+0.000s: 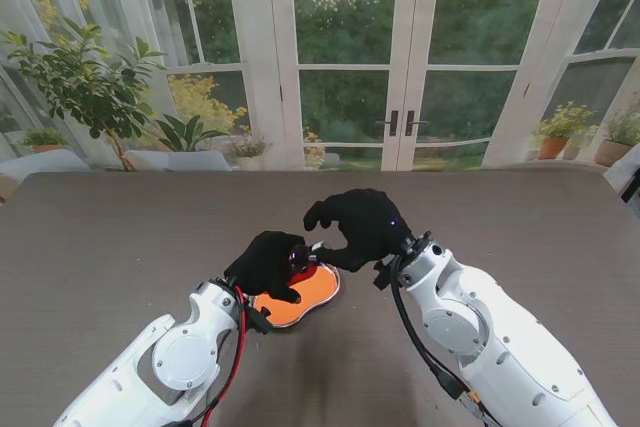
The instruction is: Collect the cotton balls from the tray into a sample bottle
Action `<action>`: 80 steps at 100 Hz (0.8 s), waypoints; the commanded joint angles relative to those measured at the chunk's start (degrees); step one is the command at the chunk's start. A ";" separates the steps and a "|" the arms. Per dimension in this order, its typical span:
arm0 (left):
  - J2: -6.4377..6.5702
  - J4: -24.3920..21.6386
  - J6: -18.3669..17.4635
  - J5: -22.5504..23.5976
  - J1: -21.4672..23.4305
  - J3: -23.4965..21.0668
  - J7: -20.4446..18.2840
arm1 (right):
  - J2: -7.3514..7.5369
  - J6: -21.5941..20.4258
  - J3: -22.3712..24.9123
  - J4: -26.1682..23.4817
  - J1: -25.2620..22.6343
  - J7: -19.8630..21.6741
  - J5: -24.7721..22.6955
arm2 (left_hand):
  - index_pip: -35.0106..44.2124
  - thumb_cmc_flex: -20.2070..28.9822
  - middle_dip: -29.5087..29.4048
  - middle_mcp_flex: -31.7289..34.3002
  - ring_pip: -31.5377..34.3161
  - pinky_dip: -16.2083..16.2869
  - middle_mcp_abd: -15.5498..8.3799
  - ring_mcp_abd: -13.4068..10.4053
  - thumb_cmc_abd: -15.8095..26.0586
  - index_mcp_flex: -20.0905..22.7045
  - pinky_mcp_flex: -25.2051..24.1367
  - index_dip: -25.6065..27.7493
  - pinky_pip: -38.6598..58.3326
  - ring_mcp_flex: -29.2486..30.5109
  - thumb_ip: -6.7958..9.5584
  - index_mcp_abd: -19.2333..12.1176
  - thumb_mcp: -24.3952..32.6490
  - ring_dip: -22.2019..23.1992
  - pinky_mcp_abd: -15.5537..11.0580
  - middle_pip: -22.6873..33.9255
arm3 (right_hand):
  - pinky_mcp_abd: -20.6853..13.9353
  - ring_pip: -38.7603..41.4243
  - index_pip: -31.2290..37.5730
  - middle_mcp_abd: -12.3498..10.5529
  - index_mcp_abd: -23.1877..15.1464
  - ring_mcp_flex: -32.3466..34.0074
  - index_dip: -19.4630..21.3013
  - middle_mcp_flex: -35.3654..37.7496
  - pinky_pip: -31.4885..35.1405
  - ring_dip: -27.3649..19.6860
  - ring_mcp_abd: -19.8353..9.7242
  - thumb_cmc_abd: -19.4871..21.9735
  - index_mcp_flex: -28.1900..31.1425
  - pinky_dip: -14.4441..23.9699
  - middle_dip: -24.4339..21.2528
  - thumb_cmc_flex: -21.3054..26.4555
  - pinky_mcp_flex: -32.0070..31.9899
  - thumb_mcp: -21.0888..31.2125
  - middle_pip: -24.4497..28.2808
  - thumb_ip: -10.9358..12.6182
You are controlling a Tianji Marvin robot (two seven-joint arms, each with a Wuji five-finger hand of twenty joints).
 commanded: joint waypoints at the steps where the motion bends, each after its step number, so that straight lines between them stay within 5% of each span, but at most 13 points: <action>1: -0.46 -0.29 0.41 -0.38 0.20 0.10 -0.60 | -0.16 -1.38 0.06 -0.77 -0.96 0.36 0.39 | 15.62 5.39 2.35 4.05 25.06 3.52 1.29 2.96 62.92 4.99 4.53 3.61 33.06 5.80 1.68 -4.58 3.07 3.80 1.35 5.81 | 1.11 -6.39 2.56 1.54 0.70 0.30 1.56 -2.96 -2.19 -2.53 1.84 -5.49 -2.86 -1.11 -2.41 -1.94 -0.63 2.29 -0.71 0.88; 25: -0.78 -0.58 0.47 -0.60 0.07 0.17 0.50 | -0.21 -3.15 -0.56 -0.32 -1.42 0.15 0.52 | 15.60 5.36 2.35 4.08 25.06 3.53 1.35 2.96 62.92 5.04 4.53 3.60 33.05 5.80 1.67 -4.55 3.10 3.80 1.35 5.82 | -0.03 -14.27 7.97 1.79 1.80 0.16 0.86 -8.85 -6.14 -3.55 2.05 -21.41 -6.60 -2.48 -4.49 4.22 1.36 8.72 1.78 -0.35; 42: -0.78 -0.66 0.41 -0.63 -0.09 0.14 0.43 | -0.66 -3.41 -2.19 1.16 -0.66 -1.58 0.95 | 15.58 5.36 2.36 4.08 25.06 3.53 1.27 2.96 62.90 5.02 4.53 3.60 33.05 5.80 1.67 -4.50 3.12 3.80 1.35 5.84 | -2.76 -6.92 12.47 2.99 6.28 0.81 0.89 -3.86 -4.38 -1.84 -0.54 -24.24 -3.75 -2.81 -5.24 8.59 6.29 11.12 3.85 -0.41; 60: -0.82 -0.34 0.11 -0.71 -0.38 0.24 0.52 | -1.37 -2.76 -3.82 2.55 0.16 -3.01 2.46 | 15.59 5.34 2.37 4.07 25.06 3.54 1.34 2.96 62.92 5.03 4.53 3.60 33.05 5.80 1.67 -4.48 3.12 3.80 1.35 5.83 | -4.11 2.13 16.87 3.32 7.73 1.04 1.98 3.40 -1.38 -0.52 -2.52 -22.18 -1.15 -3.09 -5.15 14.77 10.39 13.27 4.45 0.55; 67: -0.83 -0.22 -0.02 -0.64 -0.50 0.28 0.57 | -1.58 -2.62 -4.28 2.85 0.22 -3.17 3.09 | 15.58 5.36 2.37 4.05 25.06 3.54 1.20 2.96 62.90 5.01 4.53 3.61 33.05 5.80 1.67 -4.53 3.10 3.80 1.35 5.84 | -4.45 4.70 23.16 3.39 7.72 0.95 -6.67 5.30 0.40 -0.59 -2.88 -21.12 -2.77 -2.63 -3.55 19.76 10.84 13.11 4.24 -7.83; 80: -0.86 0.07 -0.28 -0.63 -0.80 0.36 0.59 | -1.79 -2.41 -4.94 3.34 0.37 -2.99 4.04 | 15.61 5.38 2.37 4.05 25.06 3.54 1.27 2.96 62.94 5.04 4.53 3.62 33.05 5.80 1.66 -4.54 3.07 3.80 1.35 5.83 | -5.99 6.84 28.87 3.18 8.91 0.97 -9.64 7.28 2.31 0.23 -3.60 -19.56 -5.30 -2.23 -1.59 24.41 11.46 13.11 4.67 -9.42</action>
